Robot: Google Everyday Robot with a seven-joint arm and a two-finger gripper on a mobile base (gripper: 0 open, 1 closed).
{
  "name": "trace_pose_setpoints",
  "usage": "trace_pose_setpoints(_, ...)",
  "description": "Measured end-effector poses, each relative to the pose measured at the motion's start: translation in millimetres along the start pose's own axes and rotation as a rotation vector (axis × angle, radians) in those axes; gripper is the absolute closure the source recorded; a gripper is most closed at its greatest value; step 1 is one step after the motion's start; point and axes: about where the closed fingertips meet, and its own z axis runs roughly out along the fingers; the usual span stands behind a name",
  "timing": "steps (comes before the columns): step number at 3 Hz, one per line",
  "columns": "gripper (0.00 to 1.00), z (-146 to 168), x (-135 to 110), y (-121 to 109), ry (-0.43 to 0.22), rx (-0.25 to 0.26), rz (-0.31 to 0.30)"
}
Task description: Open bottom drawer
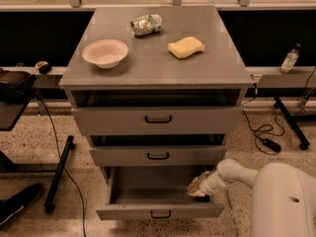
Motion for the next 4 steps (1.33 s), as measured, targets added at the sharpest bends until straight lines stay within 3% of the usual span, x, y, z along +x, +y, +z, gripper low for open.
trace_pose_setpoints(1, 0.88, 49, 13, -3, -0.035, 0.085, 0.05)
trace_pose_setpoints(2, 1.0, 100, 19, -9, -0.061, 0.101, 0.038)
trace_pose_setpoints(3, 1.0, 137, 8, -13, -0.111, 0.045, -0.036)
trace_pose_setpoints(4, 1.0, 157, -24, -8, -0.201, -0.085, -0.214)
